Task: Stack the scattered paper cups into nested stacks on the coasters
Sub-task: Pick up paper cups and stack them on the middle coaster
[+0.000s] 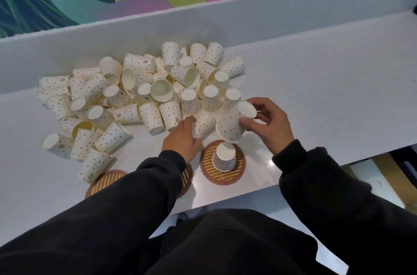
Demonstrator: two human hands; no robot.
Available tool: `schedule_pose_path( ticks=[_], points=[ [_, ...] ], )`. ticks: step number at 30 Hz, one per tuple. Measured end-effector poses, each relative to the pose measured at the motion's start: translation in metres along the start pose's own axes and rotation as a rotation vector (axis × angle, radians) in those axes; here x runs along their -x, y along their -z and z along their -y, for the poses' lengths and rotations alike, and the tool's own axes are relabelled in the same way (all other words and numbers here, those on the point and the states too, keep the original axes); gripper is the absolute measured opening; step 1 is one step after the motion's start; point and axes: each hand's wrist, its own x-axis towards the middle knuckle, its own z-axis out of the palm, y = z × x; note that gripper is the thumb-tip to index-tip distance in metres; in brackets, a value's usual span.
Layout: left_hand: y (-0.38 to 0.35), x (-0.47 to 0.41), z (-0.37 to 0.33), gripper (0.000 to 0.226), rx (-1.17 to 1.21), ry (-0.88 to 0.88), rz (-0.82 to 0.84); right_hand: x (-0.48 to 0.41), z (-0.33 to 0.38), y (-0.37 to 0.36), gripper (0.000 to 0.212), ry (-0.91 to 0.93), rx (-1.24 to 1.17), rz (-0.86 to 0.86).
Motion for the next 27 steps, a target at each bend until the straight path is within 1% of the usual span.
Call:
schedule_pose_path(
  ticks=[3,5,10,13,21,23,27],
  points=[
    [0.001,0.004,0.002,0.059,0.007,-0.016,0.016,0.022,-0.006,-0.001,0.046,0.016,0.027,0.146],
    [0.003,0.006,0.001,0.060,0.024,-0.029,0.009,0.031,-0.013,-0.006,0.050,0.026,0.081,0.194],
    [0.017,0.015,-0.004,0.060,0.158,-0.044,-0.073,0.037,-0.033,-0.019,0.054,0.041,0.235,0.255],
    [0.025,0.020,-0.006,0.058,0.290,-0.027,-0.096,0.040,-0.047,-0.023,0.055,0.031,0.265,0.268],
    [0.058,0.047,-0.014,0.053,0.628,-0.084,-0.180,0.041,-0.067,-0.028,0.056,0.004,0.302,0.272],
    [0.072,0.053,-0.022,0.050,0.609,-0.171,-0.192,0.039,-0.068,-0.027,0.058,0.003,0.312,0.272],
    [0.088,0.060,-0.038,0.052,0.413,-0.471,-0.133,0.038,-0.073,-0.024,0.066,-0.018,0.360,0.297]
  ],
)
